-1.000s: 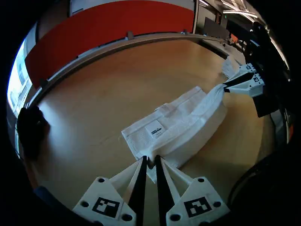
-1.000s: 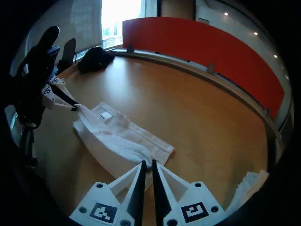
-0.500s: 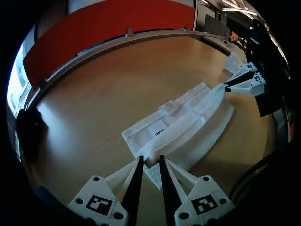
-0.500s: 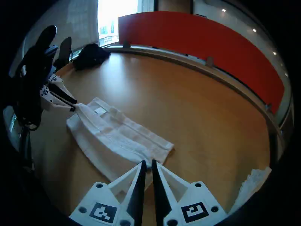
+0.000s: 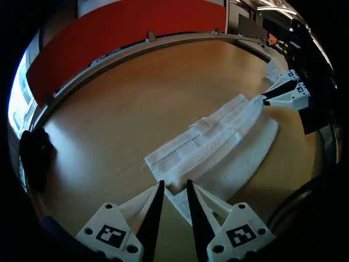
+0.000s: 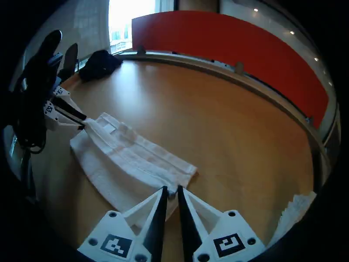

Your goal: Fold towel

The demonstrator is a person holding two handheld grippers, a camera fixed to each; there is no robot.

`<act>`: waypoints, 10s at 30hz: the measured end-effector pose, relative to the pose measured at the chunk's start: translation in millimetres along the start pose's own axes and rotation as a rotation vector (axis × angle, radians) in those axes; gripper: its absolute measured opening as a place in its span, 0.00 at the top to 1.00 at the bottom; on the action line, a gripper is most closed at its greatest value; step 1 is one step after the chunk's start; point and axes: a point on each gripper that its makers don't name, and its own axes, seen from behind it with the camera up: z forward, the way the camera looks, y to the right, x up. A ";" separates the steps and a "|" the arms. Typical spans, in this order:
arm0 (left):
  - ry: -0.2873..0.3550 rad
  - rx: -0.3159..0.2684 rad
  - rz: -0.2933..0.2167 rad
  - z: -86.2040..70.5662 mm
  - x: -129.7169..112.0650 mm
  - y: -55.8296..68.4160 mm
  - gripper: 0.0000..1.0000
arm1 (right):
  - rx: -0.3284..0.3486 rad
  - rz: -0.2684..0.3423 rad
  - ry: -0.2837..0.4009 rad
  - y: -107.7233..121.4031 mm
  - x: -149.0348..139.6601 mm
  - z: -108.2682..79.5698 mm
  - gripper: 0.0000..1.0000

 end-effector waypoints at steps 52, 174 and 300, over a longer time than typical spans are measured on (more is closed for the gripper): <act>0.051 0.123 -0.075 -35.9 1.1 -38.9 0.06 | -0.054 -0.037 0.034 5.7 19.7 0.5 0.05; 0.038 0.248 -0.428 -132.1 -142.5 -39.7 0.06 | -0.008 -0.232 0.018 -41.6 91.2 82.1 0.05; 0.038 0.277 -0.422 -157.4 -154.2 -23.4 0.06 | 0.095 -0.146 -0.143 -31.1 -63.3 -26.8 0.96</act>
